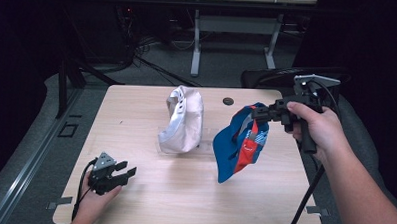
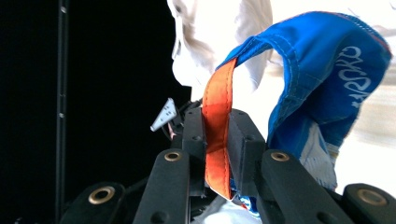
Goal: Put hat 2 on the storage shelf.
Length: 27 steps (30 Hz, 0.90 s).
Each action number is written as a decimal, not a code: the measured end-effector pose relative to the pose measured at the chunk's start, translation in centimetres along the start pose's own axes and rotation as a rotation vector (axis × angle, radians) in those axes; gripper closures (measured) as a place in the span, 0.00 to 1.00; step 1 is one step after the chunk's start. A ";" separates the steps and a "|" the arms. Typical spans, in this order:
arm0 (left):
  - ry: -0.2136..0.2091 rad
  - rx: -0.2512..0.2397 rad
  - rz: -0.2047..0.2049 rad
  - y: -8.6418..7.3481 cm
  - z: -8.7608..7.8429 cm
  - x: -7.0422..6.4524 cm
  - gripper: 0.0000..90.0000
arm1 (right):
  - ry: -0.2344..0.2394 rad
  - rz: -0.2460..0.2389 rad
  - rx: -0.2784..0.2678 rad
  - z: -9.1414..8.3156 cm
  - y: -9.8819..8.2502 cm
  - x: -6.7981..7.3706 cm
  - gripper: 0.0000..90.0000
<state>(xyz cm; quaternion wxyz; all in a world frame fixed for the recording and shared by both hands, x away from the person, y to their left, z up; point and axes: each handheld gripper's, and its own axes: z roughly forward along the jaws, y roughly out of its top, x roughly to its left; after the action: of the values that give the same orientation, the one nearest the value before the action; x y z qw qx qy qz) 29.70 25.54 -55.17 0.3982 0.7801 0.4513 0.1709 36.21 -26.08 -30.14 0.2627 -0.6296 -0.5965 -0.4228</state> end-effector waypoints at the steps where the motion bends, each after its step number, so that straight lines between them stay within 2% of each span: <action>1: 0.000 -0.004 -0.002 0.0 0.0 0.0 0.59 | 0.000 0.000 0.000 0.0 0.0 0.0 0.87; 5: -0.003 0.004 -0.010 0.0 0.0 0.2 0.59 | 0.005 -0.001 -0.040 -0.4 0.8 0.7 0.87; 19: 0.005 -0.003 -0.029 -0.1 -0.3 0.9 0.59 | 0.024 0.000 -0.117 -0.7 3.4 1.8 0.87; 22: 0.006 0.000 -0.029 -0.1 -0.4 1.0 0.59 | 0.011 -0.002 -0.143 -0.6 3.9 2.0 0.87; 27: 0.003 0.007 -0.026 -0.1 -0.4 1.1 0.59 | 0.007 -0.003 -0.150 -0.3 4.9 1.9 0.87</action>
<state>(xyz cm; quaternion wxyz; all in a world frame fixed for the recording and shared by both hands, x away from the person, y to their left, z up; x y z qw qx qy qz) 30.01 26.69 -55.09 0.3969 0.7754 0.4627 0.1651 40.77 -26.10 -27.56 0.2162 -0.6453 -0.5632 -0.4686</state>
